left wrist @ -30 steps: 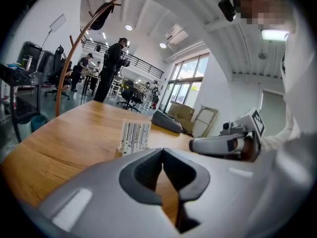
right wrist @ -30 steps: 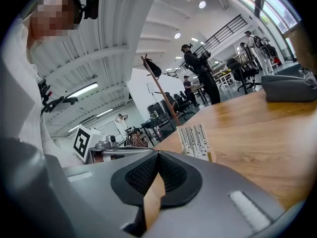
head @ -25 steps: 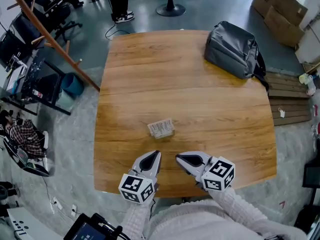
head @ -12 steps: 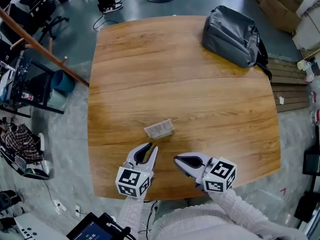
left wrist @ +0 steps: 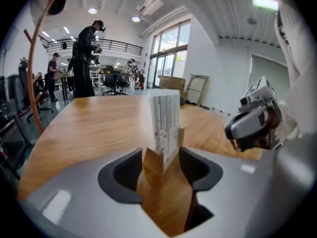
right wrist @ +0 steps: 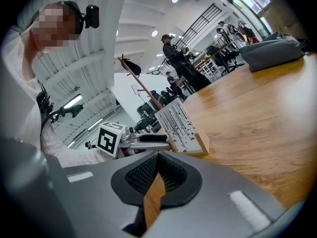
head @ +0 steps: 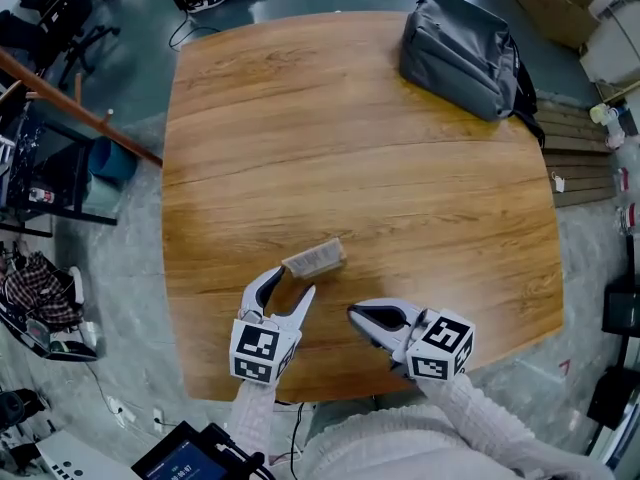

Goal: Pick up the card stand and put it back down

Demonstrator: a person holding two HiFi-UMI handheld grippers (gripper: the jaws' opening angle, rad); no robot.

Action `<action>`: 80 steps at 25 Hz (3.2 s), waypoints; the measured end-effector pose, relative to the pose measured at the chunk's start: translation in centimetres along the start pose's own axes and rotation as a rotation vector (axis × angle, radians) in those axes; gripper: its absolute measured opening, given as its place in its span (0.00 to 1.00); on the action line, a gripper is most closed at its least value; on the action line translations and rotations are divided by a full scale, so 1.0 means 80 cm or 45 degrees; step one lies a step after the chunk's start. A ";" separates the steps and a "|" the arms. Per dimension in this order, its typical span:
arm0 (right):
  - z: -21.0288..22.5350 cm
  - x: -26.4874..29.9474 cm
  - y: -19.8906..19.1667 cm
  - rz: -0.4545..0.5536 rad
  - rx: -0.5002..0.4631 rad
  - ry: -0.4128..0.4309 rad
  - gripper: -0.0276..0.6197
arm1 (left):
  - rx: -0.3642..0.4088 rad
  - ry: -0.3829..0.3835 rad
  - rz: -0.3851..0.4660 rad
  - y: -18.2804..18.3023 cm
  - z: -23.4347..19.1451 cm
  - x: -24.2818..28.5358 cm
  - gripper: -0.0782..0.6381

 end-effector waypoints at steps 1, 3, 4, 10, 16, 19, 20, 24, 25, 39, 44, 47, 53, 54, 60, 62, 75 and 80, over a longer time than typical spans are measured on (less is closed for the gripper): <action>0.001 0.001 0.000 0.001 0.006 -0.002 0.04 | 0.026 -0.005 -0.008 0.002 -0.001 0.003 0.42; 0.004 0.001 0.001 0.001 0.019 -0.004 0.04 | 0.078 -0.017 -0.024 0.004 -0.002 0.010 0.42; 0.005 0.002 0.000 -0.002 0.024 -0.006 0.04 | 0.099 -0.029 -0.030 0.005 -0.001 0.013 0.42; 0.010 0.007 -0.002 -0.009 0.033 -0.012 0.04 | 0.209 -0.126 -0.087 0.006 0.008 0.035 0.43; 0.016 0.004 -0.002 -0.003 0.043 -0.032 0.04 | 0.300 -0.159 -0.143 0.002 0.010 0.053 0.45; 0.018 0.003 -0.003 -0.011 0.044 -0.042 0.04 | 0.333 -0.177 -0.167 -0.002 0.011 0.060 0.46; 0.019 0.002 -0.004 -0.012 0.045 -0.043 0.04 | 0.345 -0.186 -0.177 -0.004 0.012 0.063 0.47; 0.021 -0.002 -0.008 -0.020 0.051 -0.049 0.04 | 0.422 -0.188 -0.220 -0.012 0.016 0.074 0.48; 0.022 -0.003 -0.009 -0.021 0.052 -0.051 0.04 | 0.417 -0.188 -0.220 -0.013 0.017 0.076 0.48; 0.031 -0.015 -0.005 -0.040 0.043 -0.073 0.04 | 0.382 -0.203 -0.226 -0.011 0.014 0.080 0.43; 0.035 -0.020 -0.005 -0.042 0.042 -0.084 0.04 | 0.388 -0.195 -0.192 -0.009 0.012 0.078 0.39; 0.038 -0.023 -0.004 -0.038 0.041 -0.087 0.04 | 0.377 -0.198 -0.173 -0.008 0.012 0.077 0.38; 0.036 -0.028 -0.006 -0.024 0.039 -0.086 0.04 | 0.383 -0.214 -0.155 -0.008 0.022 0.073 0.37; 0.036 -0.029 -0.006 -0.023 0.037 -0.085 0.04 | 0.388 -0.217 -0.149 -0.008 0.023 0.072 0.36; 0.030 -0.031 0.001 -0.016 0.009 -0.078 0.04 | 0.381 -0.206 -0.077 0.008 0.031 0.060 0.36; 0.028 -0.033 0.007 -0.009 -0.009 -0.074 0.04 | 0.357 -0.195 -0.038 0.020 0.034 0.054 0.36; -0.019 -0.068 0.078 0.127 -0.195 -0.019 0.04 | 0.236 -0.084 0.248 0.126 0.064 -0.047 0.36; -0.043 -0.082 0.101 0.191 -0.263 -0.001 0.04 | 0.168 -0.094 0.386 0.165 0.082 -0.093 0.36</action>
Point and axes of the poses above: the fingertips, and each gripper's own axes: x forward along the fingers, z to its right, y out of its top, the point moved 1 cm from there along -x, backward along the fingers, and after that the axes turned 4 degrees about -x, right-handed, at the moved point
